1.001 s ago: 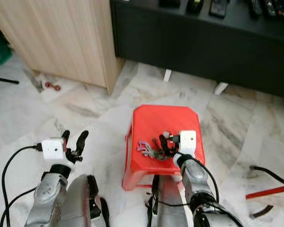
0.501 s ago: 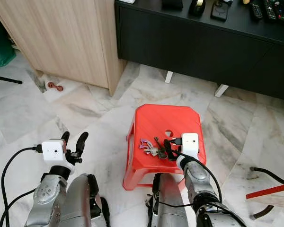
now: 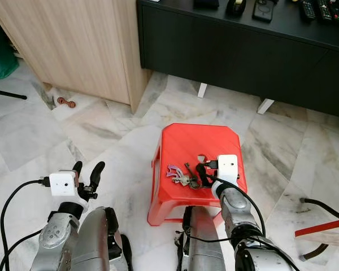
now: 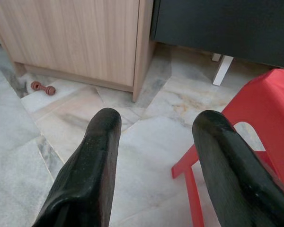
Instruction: Hang keys on a hook
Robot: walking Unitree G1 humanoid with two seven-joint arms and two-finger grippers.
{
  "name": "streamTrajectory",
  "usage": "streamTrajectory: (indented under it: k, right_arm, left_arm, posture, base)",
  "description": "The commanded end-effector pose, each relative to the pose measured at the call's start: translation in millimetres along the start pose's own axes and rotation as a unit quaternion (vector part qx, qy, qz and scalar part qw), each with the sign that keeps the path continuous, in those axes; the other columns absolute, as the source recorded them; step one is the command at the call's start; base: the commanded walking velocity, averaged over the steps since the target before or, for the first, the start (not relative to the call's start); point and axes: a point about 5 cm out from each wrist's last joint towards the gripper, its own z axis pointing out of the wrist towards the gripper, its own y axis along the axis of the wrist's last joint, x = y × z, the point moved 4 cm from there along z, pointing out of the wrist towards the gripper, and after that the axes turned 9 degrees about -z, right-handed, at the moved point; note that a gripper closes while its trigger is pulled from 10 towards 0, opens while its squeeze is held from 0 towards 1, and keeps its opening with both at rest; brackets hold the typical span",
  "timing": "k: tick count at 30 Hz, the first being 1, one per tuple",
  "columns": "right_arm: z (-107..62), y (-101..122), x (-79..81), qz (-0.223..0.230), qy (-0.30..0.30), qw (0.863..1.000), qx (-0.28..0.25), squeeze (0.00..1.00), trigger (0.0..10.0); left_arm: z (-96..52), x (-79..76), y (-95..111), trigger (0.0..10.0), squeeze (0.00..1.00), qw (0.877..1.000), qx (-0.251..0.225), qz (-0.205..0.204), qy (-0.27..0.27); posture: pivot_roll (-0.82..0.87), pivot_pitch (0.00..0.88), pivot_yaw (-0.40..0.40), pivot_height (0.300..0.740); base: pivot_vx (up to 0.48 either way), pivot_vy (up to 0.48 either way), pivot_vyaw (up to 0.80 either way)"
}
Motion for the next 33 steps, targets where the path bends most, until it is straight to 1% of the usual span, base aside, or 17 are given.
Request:
streamTrajectory:
  k: [1, 7, 8, 10, 11, 12, 13, 14, 16, 17, 18, 21, 25, 33]
  right_arm:
    - [-5.5, -19, -5.4, -0.006, -0.008, 0.999, 0.036, 0.00, 10.0]
    - [-7.1, -24, -6.7, -0.003, -0.012, 0.999, 0.045, 0.00, 10.0]
    - [-7.4, -25, -6.8, -0.007, -0.012, 0.999, 0.048, 0.00, 4.9]
    - [-8.2, -28, -8.0, -0.012, -0.016, 0.998, 0.055, 0.00, 4.0]
    - [-8.2, -28, -8.0, -0.012, -0.016, 0.998, 0.055, 0.00, 4.0]
    - [-8.7, -29, -10.9, -0.012, -0.023, 0.998, 0.059, 0.00, 3.4]
    - [-8.9, -29, -12.2, -0.013, -0.027, 0.998, 0.061, 0.00, 3.1]
    - [-9.1, -30, -12.8, -0.014, -0.028, 0.998, 0.062, 0.00, 3.1]
    - [-9.3, -30, -13.6, -0.013, -0.030, 0.997, 0.063, 0.00, 1.6]
    - [-9.4, -30, -13.9, -0.012, -0.031, 0.997, 0.063, 0.00, 1.5]
    - [-9.5, -31, -14.0, -0.012, -0.031, 0.997, 0.064, 0.00, 1.1]
    - [-9.9, -32, -14.6, -0.015, -0.033, 0.997, 0.068, 0.00, 1.0]
    - [-10.4, -34, -14.0, -0.013, -0.034, 0.997, 0.070, 0.00, 1.3]
    - [-10.0, -34, -12.7, -0.012, -0.035, 0.997, 0.071, 0.00, 1.5]
  left_arm:
    - [-5.5, -3.0, -5, 10.0, 0.00, 1.000, 0.010, 0.011, -0.006]
    - [-6.3, -3.7, -5, 10.0, 0.00, 1.000, 0.011, 0.011, -0.008]
    - [-6.4, -3.8, -6, 10.0, 0.00, 1.000, 0.012, 0.011, -0.008]
    - [-6.6, -3.9, -6, 10.0, 0.00, 1.000, 0.013, 0.011, -0.008]
    - [-6.6, -3.9, -6, 10.0, 0.00, 1.000, 0.013, 0.011, -0.008]
    - [-6.8, -3.9, -7, 10.0, 0.00, 1.000, 0.014, 0.011, -0.008]
    - [-6.9, -3.7, -7, 10.0, 0.00, 1.000, 0.014, 0.011, -0.008]
    - [-6.9, -3.6, -7, 10.0, 0.00, 1.000, 0.014, 0.011, -0.008]
    - [-6.8, -3.4, -7, 10.0, 0.00, 1.000, 0.015, 0.011, -0.008]
    - [-6.7, -3.5, -7, 10.0, 0.00, 1.000, 0.015, 0.011, -0.008]
    - [-6.6, -3.5, -7, 10.0, 0.00, 1.000, 0.015, 0.011, -0.008]
    - [-6.4, -3.5, -7, 10.0, 0.00, 1.000, 0.015, 0.012, -0.009]
    - [-6.0, -3.1, -7, 10.0, 0.00, 1.000, 0.016, 0.014, -0.009]
    - [-2.8, -2.5, -5, 10.0, 0.00, 1.000, 0.014, 0.015, -0.008]
  posture:
    - [0.02, 0.305, -0.087, 0.591]
    - [0.02, 0.309, -0.087, 0.591]
    - [0.02, 0.309, -0.087, 0.591]
    - [0.02, 0.309, -0.087, 0.591]
    - [0.02, 0.309, -0.087, 0.591]
    - [0.02, 0.309, -0.087, 0.591]
    - [0.03, 0.311, -0.085, 0.591]
    - [0.03, 0.311, -0.085, 0.591]
    - [0.03, 0.310, -0.085, 0.591]
    - [0.03, 0.310, -0.085, 0.591]
    - [0.03, 0.309, -0.084, 0.591]
    - [0.03, 0.309, -0.084, 0.591]
    - [0.03, 0.306, -0.081, 0.591]
    - [0.03, 0.302, -0.080, 0.591]
  base:
    - [0.000, 0.000, 0.00]
    - [0.000, 0.000, 0.00]
    - [0.000, 0.000, 0.00]
    - [0.000, 0.000, 0.00]
    - [0.000, 0.000, 0.00]
    - [0.000, 0.000, 0.00]
    - [0.000, 0.000, 0.00]
    - [0.000, 0.000, 0.00]
    - [0.000, 0.000, 0.00]
    - [0.000, 0.000, 0.00]
    - [0.000, 0.000, 0.00]
    - [0.000, 0.000, 0.00]
    - [0.000, 0.000, 0.00]
    - [0.000, 0.000, 0.00]
